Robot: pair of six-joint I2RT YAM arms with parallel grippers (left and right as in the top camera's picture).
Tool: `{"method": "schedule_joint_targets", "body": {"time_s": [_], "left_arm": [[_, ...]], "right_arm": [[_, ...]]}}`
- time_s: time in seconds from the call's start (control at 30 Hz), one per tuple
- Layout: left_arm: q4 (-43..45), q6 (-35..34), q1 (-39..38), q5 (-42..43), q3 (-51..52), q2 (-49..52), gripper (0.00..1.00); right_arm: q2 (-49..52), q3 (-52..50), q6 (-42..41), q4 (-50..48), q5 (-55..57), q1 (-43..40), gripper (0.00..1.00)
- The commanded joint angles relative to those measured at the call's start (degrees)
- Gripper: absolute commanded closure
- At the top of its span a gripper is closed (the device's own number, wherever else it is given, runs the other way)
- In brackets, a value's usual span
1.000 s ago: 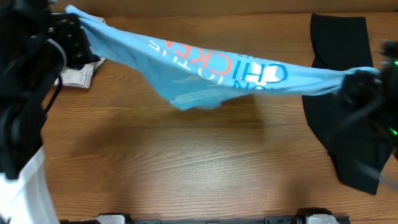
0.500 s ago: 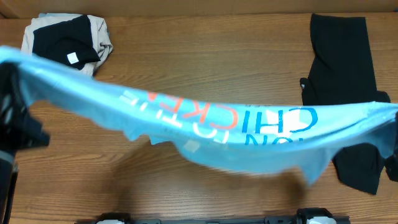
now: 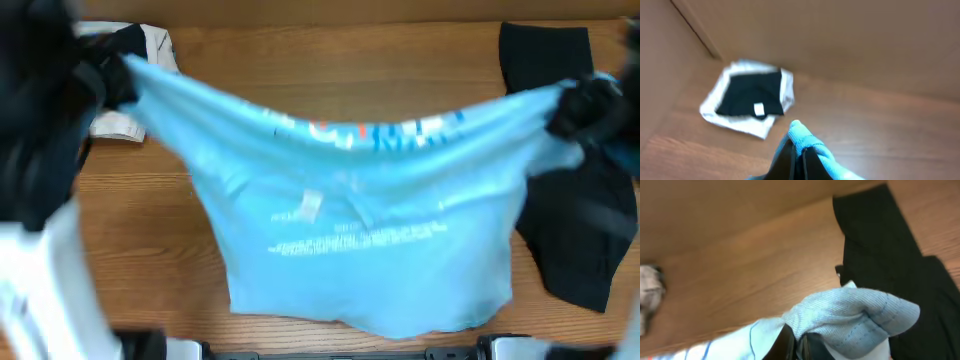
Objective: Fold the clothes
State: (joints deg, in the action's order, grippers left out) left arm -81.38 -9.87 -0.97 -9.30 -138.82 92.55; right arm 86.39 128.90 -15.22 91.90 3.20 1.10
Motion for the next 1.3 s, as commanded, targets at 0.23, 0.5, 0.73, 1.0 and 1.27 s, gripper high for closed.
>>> {"method": "schedule_joint_targets", "body": {"time_s": [0.23,0.5,0.73,1.0,1.27], "left_arm": [[11.2,0.2,-0.5,2.1,0.6,27.0,0.96],[29.6,0.0,-2.1,6.8,0.6,43.5,0.0],[30.6,0.0,-2.7,8.0,-0.4,44.0,0.0],[14.6,2.3,-2.9,15.1,-4.4,35.7,0.0],[5.1,6.5,-3.0,14.6,-4.4,29.2,0.0]], "right_arm": [[28.2,-3.2,2.2,-16.8,-0.8,-0.5,0.96],[43.2,-3.2,2.2,-37.7,-5.4,-0.3,0.0],[41.2,-2.3,1.9,-33.3,-6.6,-0.2,0.0],[35.7,-2.2,1.9,-9.9,-11.0,2.4,0.0],[35.8,-11.7,1.5,-1.4,-10.8,12.2,0.0]]}}
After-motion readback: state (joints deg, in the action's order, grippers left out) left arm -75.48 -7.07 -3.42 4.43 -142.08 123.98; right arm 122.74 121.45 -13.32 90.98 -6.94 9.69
